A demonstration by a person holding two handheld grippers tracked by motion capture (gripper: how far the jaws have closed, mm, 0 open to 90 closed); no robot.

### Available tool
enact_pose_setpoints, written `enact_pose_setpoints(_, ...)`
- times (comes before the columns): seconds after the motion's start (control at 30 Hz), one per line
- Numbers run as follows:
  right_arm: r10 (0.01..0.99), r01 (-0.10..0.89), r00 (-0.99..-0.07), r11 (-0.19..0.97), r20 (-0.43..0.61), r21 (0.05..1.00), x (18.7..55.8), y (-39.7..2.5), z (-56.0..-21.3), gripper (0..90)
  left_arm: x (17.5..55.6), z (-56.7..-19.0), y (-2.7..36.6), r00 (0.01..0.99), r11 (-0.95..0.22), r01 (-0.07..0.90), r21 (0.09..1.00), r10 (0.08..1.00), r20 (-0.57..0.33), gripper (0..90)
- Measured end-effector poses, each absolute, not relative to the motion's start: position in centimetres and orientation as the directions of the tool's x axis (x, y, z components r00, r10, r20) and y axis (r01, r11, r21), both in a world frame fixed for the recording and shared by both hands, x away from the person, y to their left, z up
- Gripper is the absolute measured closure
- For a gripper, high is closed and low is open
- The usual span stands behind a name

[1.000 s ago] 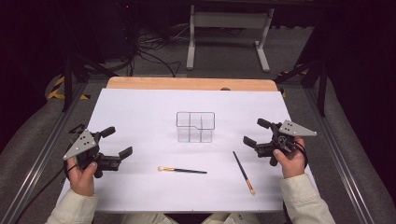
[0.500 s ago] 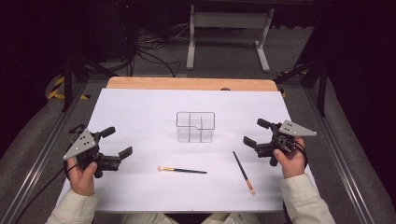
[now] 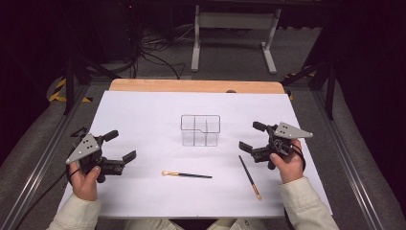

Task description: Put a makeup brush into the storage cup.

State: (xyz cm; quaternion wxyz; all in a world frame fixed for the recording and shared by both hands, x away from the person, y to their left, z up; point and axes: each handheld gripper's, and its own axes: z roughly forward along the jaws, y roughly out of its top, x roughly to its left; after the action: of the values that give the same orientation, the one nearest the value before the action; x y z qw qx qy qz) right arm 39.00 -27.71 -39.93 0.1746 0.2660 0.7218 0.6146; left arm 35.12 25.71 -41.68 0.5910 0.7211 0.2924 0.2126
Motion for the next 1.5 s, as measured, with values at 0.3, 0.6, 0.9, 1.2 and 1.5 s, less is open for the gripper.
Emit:
enact_pose_setpoints(0.3,0.563,0.165,-0.824,0.123,0.068,0.979,39.3,-25.4,-39.6,0.2,35.1,-41.7,25.6,0.742,-0.140,0.177,0.974,0.670,-0.039,0.4)
enact_pose_setpoints(0.6,0.486,0.157,-0.873,0.186,0.048,0.970,39.5,-21.8,-39.0,0.4,35.2,-41.8,25.6,0.742,-0.145,0.176,0.974,0.670,-0.034,0.5)
enact_pose_setpoints(0.9,0.435,0.149,-0.899,0.201,0.048,0.968,39.7,-19.4,-38.1,0.4,35.0,-41.9,25.6,0.741,-0.144,0.176,0.974,0.671,-0.034,0.5)
enact_pose_setpoints(1.2,0.389,0.145,-0.920,0.240,0.042,0.960,39.8,-17.9,-36.8,2.1,34.9,-42.0,25.7,0.740,-0.160,0.186,0.969,0.671,-0.032,0.6)
enact_pose_setpoints(1.5,0.355,0.167,-0.935,0.390,0.020,0.905,40.0,-16.4,-35.7,0.9,35.1,-42.1,25.5,0.743,-0.173,0.188,0.967,0.669,-0.025,0.4)
